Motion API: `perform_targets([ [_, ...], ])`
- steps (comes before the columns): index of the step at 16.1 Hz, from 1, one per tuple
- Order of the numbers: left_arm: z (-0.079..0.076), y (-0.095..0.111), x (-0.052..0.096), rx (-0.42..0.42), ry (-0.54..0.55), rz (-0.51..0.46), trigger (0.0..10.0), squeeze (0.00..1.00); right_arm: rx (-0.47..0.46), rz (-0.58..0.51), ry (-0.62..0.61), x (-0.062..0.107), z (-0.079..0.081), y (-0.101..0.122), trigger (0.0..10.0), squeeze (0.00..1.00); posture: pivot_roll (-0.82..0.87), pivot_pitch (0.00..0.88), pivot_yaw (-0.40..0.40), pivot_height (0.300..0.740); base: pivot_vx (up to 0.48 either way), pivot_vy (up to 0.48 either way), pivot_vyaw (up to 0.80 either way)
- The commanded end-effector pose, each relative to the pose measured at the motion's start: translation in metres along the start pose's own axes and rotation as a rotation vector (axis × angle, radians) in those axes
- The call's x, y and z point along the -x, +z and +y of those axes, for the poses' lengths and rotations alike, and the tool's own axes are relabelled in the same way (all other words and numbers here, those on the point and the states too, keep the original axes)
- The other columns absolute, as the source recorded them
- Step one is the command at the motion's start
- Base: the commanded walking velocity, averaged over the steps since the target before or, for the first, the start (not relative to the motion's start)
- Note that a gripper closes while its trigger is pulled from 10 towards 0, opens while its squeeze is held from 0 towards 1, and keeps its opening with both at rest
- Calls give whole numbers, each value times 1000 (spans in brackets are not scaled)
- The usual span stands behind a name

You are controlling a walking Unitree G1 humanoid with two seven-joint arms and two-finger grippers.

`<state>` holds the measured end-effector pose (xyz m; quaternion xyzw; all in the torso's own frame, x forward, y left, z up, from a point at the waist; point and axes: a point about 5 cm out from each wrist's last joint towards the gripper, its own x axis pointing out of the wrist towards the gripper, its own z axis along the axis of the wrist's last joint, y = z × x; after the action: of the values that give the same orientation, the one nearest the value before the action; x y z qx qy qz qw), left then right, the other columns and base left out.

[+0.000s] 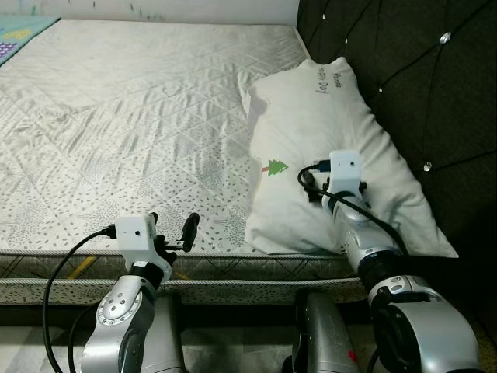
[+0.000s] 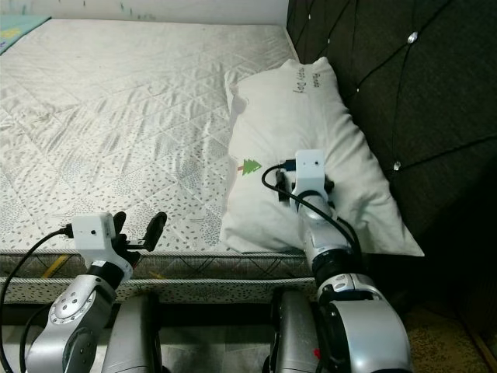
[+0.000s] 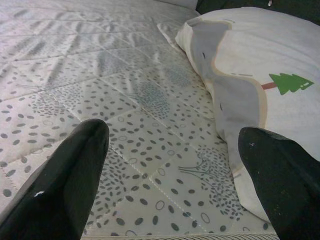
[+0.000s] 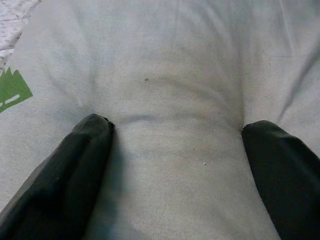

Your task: Clean up the room

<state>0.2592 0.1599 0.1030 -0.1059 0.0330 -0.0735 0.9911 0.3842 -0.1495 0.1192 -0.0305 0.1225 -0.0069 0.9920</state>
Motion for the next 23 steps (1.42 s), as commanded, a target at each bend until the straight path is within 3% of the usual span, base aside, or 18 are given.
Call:
perform_targets([
  [1,1,3,0,-16,-1,-2,10000,0,-44,219,1,10,0,-54,10000,247,111,85,-17,517,0,0,0],
  [2,0,4,-2,-18,-4,-6,10000,0,-77,158,-8,6,0,-41,10000,4,110,81,-16,517,0,0,0],
  [3,0,6,-5,-22,-4,-14,10000,0,-111,31,10,2,2,-16,10000,0,110,71,-15,517,0,0,0],
  [6,-1,12,-8,-22,5,-43,10000,0,-137,-210,64,1,6,30,10000,0,103,48,-17,517,0,0,0],
  [9,2,21,-10,-35,37,-93,10000,0,-145,-336,80,10,-2,41,10000,0,87,31,-23,517,0,0,0],
  [14,10,41,-22,-63,80,-189,10000,0,-174,-376,93,36,-13,26,10000,0,71,0,-28,517,0,0,0],
  [17,14,47,-26,-64,101,-219,10000,0,-221,-400,112,39,-16,32,10000,0,79,0,-35,517,0,0,0],
  [23,17,53,-26,-56,120,-265,10000,0,-199,-426,158,39,-14,48,10000,0,60,0,-50,567,0,0,0],
])
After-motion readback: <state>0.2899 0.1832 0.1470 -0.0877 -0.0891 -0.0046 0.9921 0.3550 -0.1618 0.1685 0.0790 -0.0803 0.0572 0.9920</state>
